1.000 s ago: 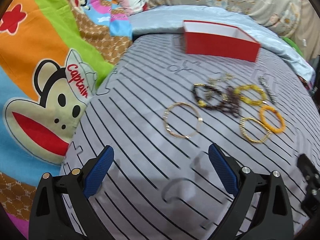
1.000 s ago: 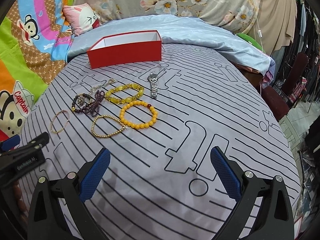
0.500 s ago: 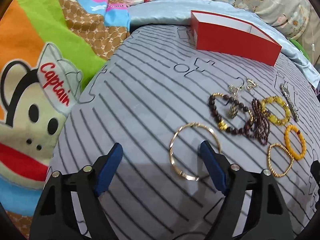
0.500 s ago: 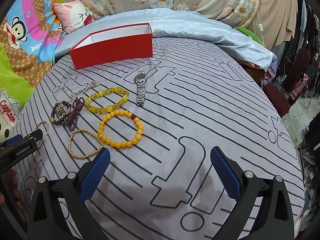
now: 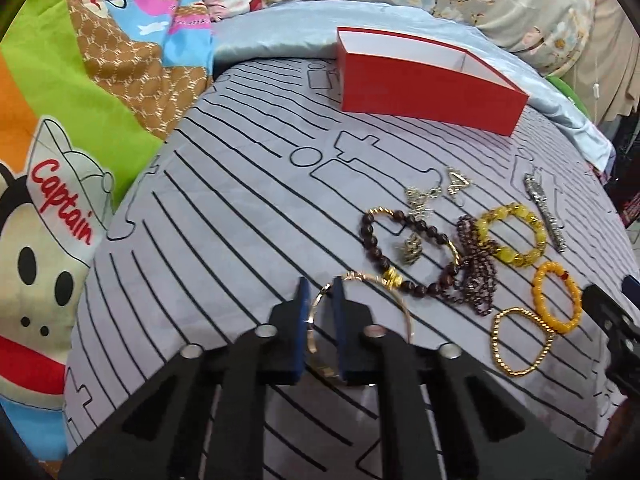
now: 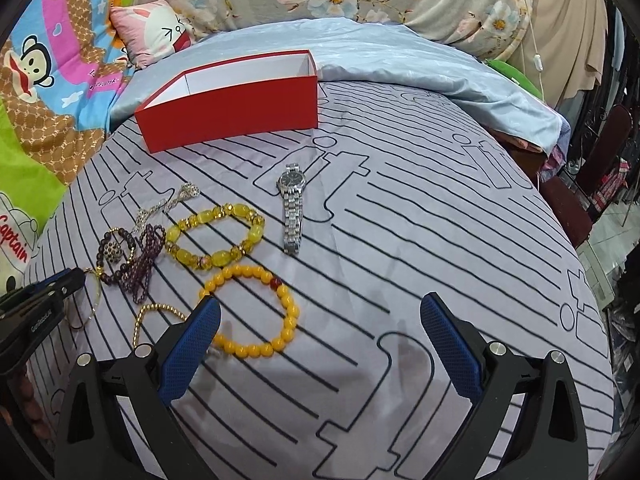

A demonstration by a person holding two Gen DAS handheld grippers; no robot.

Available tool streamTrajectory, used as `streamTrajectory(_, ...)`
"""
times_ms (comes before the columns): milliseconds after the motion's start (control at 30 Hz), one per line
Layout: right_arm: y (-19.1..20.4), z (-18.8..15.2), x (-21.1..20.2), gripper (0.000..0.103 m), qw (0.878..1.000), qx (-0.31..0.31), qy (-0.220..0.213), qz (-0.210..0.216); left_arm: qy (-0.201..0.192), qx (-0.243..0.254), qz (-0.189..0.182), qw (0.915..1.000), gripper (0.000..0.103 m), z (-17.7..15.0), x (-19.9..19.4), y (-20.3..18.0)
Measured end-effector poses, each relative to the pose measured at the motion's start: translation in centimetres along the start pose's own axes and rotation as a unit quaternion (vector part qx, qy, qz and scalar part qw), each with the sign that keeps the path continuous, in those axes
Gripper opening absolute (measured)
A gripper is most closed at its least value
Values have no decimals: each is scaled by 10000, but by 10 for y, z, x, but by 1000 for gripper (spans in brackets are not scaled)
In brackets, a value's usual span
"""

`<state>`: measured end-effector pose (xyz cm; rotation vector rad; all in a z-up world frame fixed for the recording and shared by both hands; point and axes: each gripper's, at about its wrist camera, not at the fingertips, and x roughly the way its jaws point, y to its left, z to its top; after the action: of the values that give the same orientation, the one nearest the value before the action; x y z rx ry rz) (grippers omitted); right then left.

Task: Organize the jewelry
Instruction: 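Grasp the gold bangle with the left tool while the right tool approaches the silver watch, then close the right tool on the silver watch band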

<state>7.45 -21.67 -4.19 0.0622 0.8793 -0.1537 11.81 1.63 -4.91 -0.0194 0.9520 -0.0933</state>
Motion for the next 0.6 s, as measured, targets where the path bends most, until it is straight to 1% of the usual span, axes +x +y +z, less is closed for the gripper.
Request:
streamTrajectory(33, 0, 2, 1, 94, 10000, -8, -6, 10, 13, -5, -45, 10000, 4, 1, 0, 0)
streamTrajectory(100, 0, 10, 7, 90, 9999, 30, 11, 97, 29, -20, -105, 9999, 3, 2, 0, 0)
streamTrajectory(167, -1, 18, 15, 82, 9998, 61, 54, 188, 32, -48, -162, 9999, 2, 1, -3, 0)
streamTrajectory(200, 0, 22, 19, 81, 9997, 61, 69, 227, 30, -55, -191, 9998, 2, 1, -4, 0)
streamTrajectory(267, 1, 30, 27, 73, 9996, 57, 93, 271, 13, -54, -222, 9997, 2, 1, -6, 0)
streamTrajectory(367, 3, 40, 38, 64, 9993, 51, 135, 335, -34, -46, -270, 9996, 2, 2, -11, -1)
streamTrajectory(400, 3, 44, 44, 63, 9992, 55, 155, 355, -46, -49, -288, 9996, 2, 2, -13, -1)
streamTrajectory(467, 5, 50, 52, 57, 9992, 33, 177, 364, -65, -45, -327, 9994, 2, 4, -15, -1)
streamTrajectory(600, 8, 61, 71, 51, 9988, 28, 282, 404, -98, -28, -371, 9993, 2, 6, -19, -2)
